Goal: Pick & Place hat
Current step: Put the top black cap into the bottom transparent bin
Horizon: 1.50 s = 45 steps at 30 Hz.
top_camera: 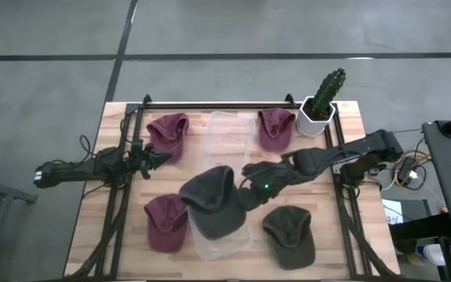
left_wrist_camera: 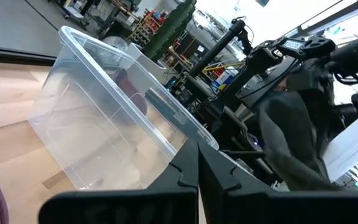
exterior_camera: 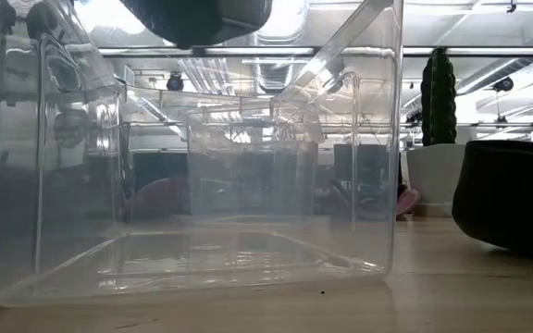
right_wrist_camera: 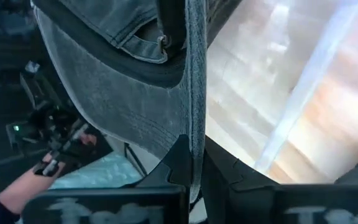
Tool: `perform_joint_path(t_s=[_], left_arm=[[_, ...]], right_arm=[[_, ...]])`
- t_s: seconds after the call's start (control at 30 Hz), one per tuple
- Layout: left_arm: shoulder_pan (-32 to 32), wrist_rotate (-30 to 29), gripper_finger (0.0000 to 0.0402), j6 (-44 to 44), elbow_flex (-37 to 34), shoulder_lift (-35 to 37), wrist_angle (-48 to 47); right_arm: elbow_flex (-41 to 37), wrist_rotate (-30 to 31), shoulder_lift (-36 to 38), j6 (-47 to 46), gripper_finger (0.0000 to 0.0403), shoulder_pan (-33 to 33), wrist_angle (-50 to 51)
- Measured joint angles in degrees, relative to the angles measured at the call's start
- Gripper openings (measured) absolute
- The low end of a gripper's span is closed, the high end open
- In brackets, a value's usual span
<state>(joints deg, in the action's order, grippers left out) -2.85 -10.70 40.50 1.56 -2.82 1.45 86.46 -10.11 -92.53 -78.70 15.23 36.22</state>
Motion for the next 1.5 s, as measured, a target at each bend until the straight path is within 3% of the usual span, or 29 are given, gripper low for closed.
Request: perform_joint_path(t_s=[0.17, 0.3, 0.63, 0.93, 1.23, 1.33, 1.5], left_arm=[[0.00, -2.85, 0.0000, 0.03, 0.01, 0.01, 0.02], [-0.02, -3.06, 0.0000, 0.01, 0.02, 0.01, 0.00], [-0.02, -3.47, 0.0000, -0.10, 0.02, -0.01, 0.06], [0.02, -3.76, 0.0000, 1.65, 0.02, -0.01, 1.59], [0.02, -3.80, 0.0000, 1.69, 0.02, 0.01, 1.53], [0.02, -3.80, 0.0000, 1.69, 0.02, 0.05, 1.52], [0.02, -3.78, 0.0000, 1.71, 0.02, 0.08, 1.52]], right_arm=[[0.74, -0.18, -2.80, 0.67, 0.0013, 1.16, 0.48], [0.74, 3.35, -3.63, 0.53, 0.0013, 2.24, 1.22], [0.72, 10.03, -4.11, -12.89, 0.0013, 5.84, 1.95], [0.72, 10.31, -5.95, -22.13, 0.0013, 7.97, 1.17], [0.70, 10.31, -9.61, -24.66, 0.0015, 8.17, -1.91], [0.68, 10.36, -10.65, -23.59, 0.0037, 8.15, -4.53], [0.65, 10.35, -11.37, -23.07, 0.0114, 8.02, -6.40]])
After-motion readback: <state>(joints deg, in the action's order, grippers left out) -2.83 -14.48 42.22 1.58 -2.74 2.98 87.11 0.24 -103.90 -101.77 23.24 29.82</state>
